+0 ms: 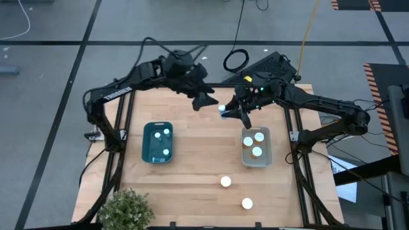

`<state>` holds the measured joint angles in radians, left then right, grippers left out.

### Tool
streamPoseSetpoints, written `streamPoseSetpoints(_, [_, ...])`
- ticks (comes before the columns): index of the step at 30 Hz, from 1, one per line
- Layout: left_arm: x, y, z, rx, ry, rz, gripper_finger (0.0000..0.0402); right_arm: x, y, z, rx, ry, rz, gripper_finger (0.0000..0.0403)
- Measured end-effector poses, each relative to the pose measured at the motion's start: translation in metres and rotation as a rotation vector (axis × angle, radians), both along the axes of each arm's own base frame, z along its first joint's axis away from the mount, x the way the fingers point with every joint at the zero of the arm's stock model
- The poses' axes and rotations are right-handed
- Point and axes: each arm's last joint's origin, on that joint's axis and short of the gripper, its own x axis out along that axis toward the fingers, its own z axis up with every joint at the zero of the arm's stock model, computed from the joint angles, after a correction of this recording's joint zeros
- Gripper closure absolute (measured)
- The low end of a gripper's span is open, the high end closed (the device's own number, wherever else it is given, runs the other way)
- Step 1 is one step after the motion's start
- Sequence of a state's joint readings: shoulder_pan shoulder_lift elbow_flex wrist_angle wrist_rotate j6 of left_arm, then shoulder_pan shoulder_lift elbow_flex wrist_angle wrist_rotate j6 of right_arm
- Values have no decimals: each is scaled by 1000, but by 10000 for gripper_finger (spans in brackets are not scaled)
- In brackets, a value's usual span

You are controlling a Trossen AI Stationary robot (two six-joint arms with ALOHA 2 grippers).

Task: Pick and place medicine bottles into bin by pill shape (circle, oval)
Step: Adjust the blue pill bottle

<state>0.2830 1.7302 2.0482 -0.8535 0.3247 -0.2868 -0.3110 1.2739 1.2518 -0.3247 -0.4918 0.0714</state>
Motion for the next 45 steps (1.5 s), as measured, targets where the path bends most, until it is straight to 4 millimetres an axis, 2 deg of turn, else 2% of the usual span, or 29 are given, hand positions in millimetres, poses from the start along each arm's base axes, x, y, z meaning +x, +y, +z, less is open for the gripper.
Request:
streamPoseSetpoints(10, [39, -21, -23, 157, 91, -172, 73, 5, 2, -8, 3, 43, 18, 303])
streamPoseSetpoints(15, [48, -30, -34, 171, 128, -197, 73, 5, 2, -8, -1, 43, 20, 303])
streamPoseSetpoints(22, [47, -33, -36, 193, 170, -143, 82, 5, 2, -8, -13, 41, 25, 303])
streamPoseSetpoints(33, [47, -33, -37, 178, 188, -94, 163, 5, 2, -8, -13, 41, 26, 303])
streamPoseSetpoints(45, [47, -34, -37, 152, 188, -77, 167, 5, 2, -8, -16, 40, 27, 303])
